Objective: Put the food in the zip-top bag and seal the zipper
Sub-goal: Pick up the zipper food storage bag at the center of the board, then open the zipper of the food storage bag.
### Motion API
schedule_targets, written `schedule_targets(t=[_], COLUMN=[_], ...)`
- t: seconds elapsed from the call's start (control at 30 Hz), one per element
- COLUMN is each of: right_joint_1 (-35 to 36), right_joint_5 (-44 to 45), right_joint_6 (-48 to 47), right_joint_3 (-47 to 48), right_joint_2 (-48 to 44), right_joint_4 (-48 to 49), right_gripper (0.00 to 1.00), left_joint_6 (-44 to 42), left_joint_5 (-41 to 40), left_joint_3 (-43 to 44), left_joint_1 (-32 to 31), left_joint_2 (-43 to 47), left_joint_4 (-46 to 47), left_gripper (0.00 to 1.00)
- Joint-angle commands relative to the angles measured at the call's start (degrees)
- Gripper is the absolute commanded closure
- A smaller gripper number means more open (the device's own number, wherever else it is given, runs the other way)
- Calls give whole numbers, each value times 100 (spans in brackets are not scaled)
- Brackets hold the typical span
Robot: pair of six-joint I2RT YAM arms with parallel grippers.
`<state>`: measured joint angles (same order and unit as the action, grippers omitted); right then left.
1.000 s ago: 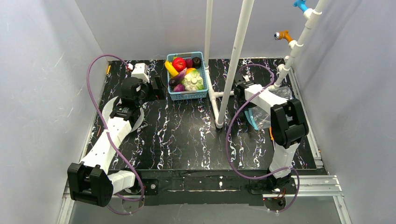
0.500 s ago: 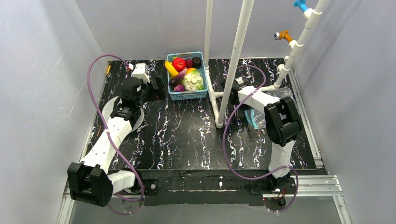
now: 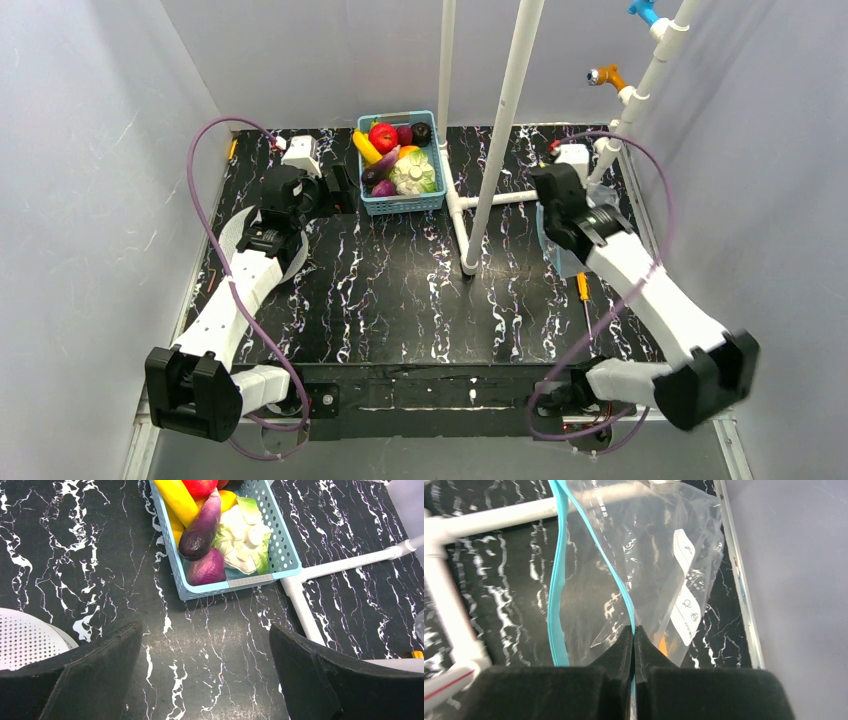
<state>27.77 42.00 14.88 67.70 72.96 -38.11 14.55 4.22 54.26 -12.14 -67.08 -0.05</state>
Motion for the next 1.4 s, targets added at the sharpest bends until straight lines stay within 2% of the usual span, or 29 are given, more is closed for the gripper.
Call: schedule_targets(t=[0.0, 0.1, 0.23, 0.3, 0.37, 0.47, 0.63, 0.73, 0.83, 0.9, 1.0, 1.1, 1.23, 1.37], right_joint_1=[-5, 13, 152, 358, 697, 1267, 2628, 3200, 3499, 3650, 3675, 3676, 3674, 3644], right_joint_5=[-815, -1463, -2408, -2981, -3184, -3704, -4160, -4439, -4745, -4783, -4635, -4420, -4913, -5279], right_joint_6=[215, 318, 463, 321, 287, 231, 173, 161, 102, 79, 306, 444, 492, 780], right_joint_3=[-438, -318, 31, 51, -28, -271, -885, -889, -549, -234, 419, 1461, 2660, 3042], right_joint_2=[-1295, -1862, -2066, -2203, -2375, -2550, -2607, -2200, -1380, -842, 110, 1155, 2072, 2361], right_joint_4=[319, -179, -1095, -1357, -1453, -1391, -186, 683, 1428, 1826, 2206, 2021, 1996, 2337], right_gripper=[99, 99, 99, 99, 99, 99, 99, 99, 99, 99, 99, 99, 99, 99], left_joint_6=[107, 157, 169, 148, 78, -28, 111, 312, 368, 394, 507, 589, 786, 969], left_joint_5=[156, 191, 185, 144, 68, -147, -184, -169, -172, -302, -757, -1120, -1354, -1293], left_joint_3=[232, 318, 453, 547, 662, 829, 1014, 707, 214, 113, 303, 689, 1068, 1398], left_joint_1=[-47, -101, -242, -353, -479, -694, -842, -842, -837, -834, -817, -816, -818, -817], left_joint_2=[-29, -100, -216, -298, -373, -443, -314, 242, 1198, 1765, 2531, 3204, 3610, 3417], left_joint_4=[37, -184, -424, -589, -795, -1155, -1663, -1838, -1966, -2387, -3314, -4101, -4634, -5056], left_gripper=[2, 2, 2, 2, 2, 1, 1, 1, 0, 0, 0, 0, 0, 1])
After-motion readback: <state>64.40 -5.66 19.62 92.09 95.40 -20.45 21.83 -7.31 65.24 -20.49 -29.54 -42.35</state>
